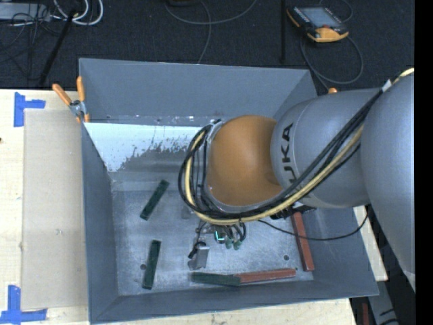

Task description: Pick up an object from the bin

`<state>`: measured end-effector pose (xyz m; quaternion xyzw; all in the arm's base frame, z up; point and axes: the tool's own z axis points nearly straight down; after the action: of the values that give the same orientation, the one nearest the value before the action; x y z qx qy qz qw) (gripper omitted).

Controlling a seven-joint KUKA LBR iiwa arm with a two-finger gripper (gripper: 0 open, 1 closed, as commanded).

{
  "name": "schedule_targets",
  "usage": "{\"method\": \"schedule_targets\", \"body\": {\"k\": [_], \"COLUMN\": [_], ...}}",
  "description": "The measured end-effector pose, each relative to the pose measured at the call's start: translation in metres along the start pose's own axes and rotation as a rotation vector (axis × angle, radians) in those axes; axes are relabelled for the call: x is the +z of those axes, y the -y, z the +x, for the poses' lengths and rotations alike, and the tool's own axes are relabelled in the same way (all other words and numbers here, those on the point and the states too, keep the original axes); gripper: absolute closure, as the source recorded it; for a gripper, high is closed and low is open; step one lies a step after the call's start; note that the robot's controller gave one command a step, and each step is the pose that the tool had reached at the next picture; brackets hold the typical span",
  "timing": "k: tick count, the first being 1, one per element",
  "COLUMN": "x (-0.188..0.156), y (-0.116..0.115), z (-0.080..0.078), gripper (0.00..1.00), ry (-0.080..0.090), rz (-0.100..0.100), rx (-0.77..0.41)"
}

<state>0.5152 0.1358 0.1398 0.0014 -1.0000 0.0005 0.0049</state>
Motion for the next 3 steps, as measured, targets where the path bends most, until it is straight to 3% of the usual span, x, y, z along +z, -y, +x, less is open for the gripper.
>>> {"method": "schedule_targets", "body": {"k": [1,2,3], "x": [0.068,0.039,0.036], "y": [-0.096,-0.061,-0.097], "z": [0.034,0.016,0.023], "gripper": [0.0,0.0,0.0], "ry": [0.024,0.013,0.01], "rz": [-0.001,0.004,0.003], "rx": [-0.496,-0.774,-1.157]}}
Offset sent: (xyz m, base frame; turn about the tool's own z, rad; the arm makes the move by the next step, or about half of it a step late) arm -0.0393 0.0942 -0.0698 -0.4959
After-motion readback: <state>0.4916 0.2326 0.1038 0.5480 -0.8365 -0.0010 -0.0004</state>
